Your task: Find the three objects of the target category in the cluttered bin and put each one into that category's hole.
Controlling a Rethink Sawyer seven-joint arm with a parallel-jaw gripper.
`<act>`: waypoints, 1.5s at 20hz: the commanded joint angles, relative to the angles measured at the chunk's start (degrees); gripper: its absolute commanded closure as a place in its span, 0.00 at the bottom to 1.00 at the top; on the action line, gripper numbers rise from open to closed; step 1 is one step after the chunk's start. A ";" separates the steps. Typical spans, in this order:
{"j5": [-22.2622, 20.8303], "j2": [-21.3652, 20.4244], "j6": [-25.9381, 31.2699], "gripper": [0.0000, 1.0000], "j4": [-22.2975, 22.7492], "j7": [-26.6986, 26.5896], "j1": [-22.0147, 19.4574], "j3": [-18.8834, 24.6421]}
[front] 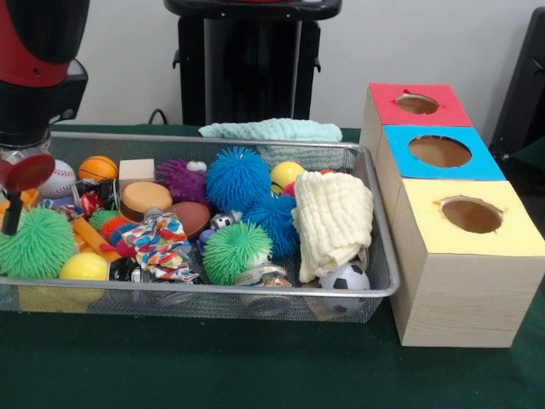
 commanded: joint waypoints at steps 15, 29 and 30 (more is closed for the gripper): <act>4.03 4.04 -1.61 0.00 13.44 -4.09 -2.73 5.99; 6.82 4.05 -11.50 0.00 16.58 -1.97 -5.26 9.34; 7.12 4.03 -13.15 0.00 16.78 -1.85 -5.59 9.92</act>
